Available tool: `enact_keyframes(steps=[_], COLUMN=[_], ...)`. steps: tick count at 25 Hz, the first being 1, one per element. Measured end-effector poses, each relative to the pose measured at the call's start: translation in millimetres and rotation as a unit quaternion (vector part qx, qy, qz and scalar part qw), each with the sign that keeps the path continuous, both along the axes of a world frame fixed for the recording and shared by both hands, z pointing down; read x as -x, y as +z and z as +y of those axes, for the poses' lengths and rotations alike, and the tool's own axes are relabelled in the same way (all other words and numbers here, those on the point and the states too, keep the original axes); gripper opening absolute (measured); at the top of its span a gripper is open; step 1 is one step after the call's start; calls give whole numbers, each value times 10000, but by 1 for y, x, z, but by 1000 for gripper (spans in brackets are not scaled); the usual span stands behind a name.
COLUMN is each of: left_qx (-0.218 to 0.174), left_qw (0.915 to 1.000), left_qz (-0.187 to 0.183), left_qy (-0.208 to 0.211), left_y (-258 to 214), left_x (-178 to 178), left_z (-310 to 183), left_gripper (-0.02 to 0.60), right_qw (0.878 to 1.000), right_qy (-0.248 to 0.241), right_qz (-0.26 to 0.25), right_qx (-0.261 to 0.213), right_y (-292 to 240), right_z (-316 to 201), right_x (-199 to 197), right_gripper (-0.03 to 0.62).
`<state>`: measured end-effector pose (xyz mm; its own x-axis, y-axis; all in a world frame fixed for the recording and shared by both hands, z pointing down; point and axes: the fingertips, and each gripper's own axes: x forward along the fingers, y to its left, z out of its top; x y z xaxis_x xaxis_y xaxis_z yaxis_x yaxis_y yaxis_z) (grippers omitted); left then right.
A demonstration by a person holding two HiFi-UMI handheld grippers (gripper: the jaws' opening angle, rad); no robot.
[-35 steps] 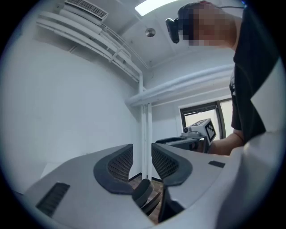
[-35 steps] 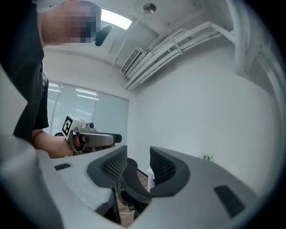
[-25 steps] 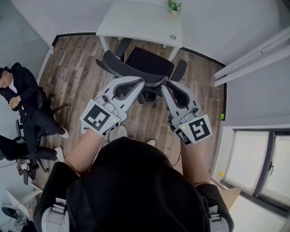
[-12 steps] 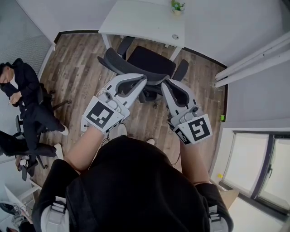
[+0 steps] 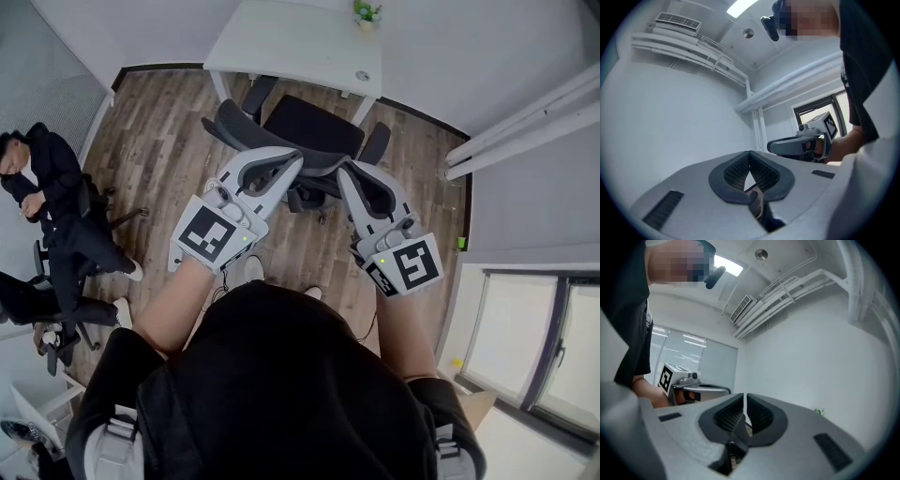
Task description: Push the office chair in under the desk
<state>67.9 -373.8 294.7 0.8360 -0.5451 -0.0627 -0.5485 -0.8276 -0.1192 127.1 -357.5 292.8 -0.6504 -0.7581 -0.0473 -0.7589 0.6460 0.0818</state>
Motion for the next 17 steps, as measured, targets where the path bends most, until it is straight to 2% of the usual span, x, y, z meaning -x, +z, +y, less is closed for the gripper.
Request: enact_keyframes(steps=[17], left_qx=[-29], left_qw=[10000], left_qz=[-32], left_qy=[-12], left_y=[-5], left_x=[5], left_z=[-5], left_gripper=[-5], right_qw=[10000], right_qy=[44], right_qz=[33], right_qx=[-40], right_y=[-4], right_z=[-3], right_x=[1], right_gripper=[25])
